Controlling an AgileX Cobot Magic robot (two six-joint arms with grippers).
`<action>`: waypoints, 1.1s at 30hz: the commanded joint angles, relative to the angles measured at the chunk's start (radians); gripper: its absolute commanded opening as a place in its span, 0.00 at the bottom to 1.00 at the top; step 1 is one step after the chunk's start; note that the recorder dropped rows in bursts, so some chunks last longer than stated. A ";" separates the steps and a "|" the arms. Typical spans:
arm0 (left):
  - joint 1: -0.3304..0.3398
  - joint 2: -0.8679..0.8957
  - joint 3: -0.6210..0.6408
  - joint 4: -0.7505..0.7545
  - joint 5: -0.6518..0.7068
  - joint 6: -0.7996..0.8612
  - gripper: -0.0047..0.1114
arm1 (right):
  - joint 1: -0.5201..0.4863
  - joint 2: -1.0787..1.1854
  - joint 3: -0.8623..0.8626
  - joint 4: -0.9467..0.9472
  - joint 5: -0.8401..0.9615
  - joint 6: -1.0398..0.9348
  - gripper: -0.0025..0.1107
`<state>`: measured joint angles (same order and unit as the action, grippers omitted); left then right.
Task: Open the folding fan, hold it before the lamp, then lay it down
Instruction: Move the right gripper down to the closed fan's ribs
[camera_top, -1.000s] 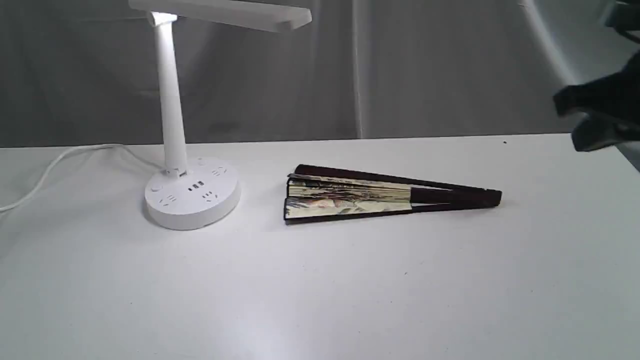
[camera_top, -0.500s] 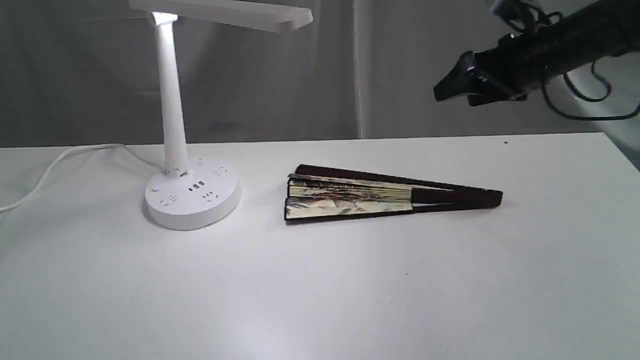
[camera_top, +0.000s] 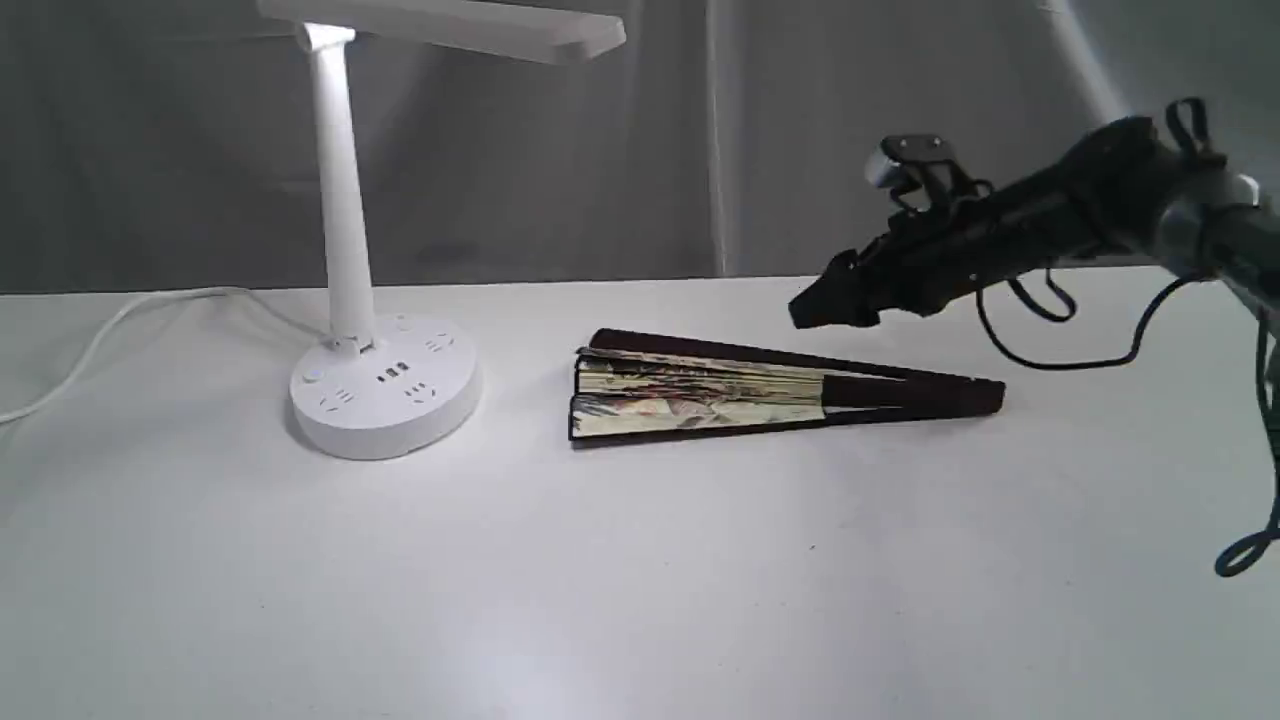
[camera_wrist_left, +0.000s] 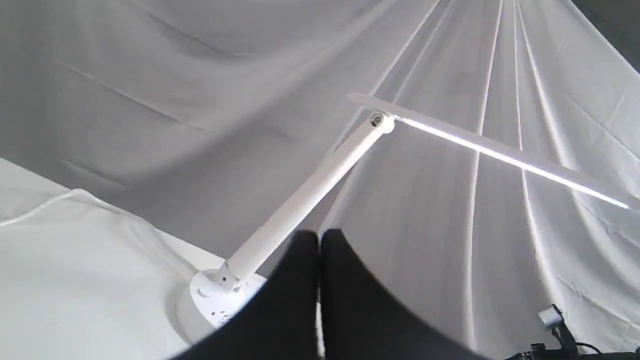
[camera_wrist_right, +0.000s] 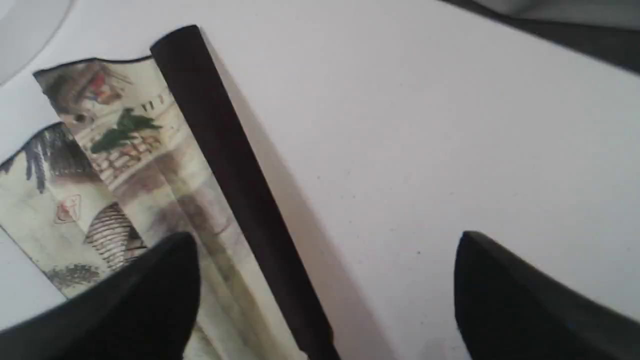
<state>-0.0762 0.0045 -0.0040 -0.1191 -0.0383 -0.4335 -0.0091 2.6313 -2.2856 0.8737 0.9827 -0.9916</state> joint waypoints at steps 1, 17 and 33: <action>0.001 -0.004 0.004 -0.005 0.032 -0.012 0.04 | 0.000 0.049 -0.008 0.050 -0.017 -0.013 0.64; 0.001 -0.004 0.004 -0.005 0.050 -0.010 0.04 | 0.000 0.099 -0.008 -0.075 0.126 -0.013 0.28; 0.001 -0.004 0.004 -0.005 0.038 -0.008 0.04 | 0.000 0.072 -0.008 -0.160 0.238 0.431 0.02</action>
<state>-0.0762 0.0045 -0.0040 -0.1191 0.0084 -0.4381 -0.0092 2.7017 -2.3051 0.8163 1.2406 -0.6625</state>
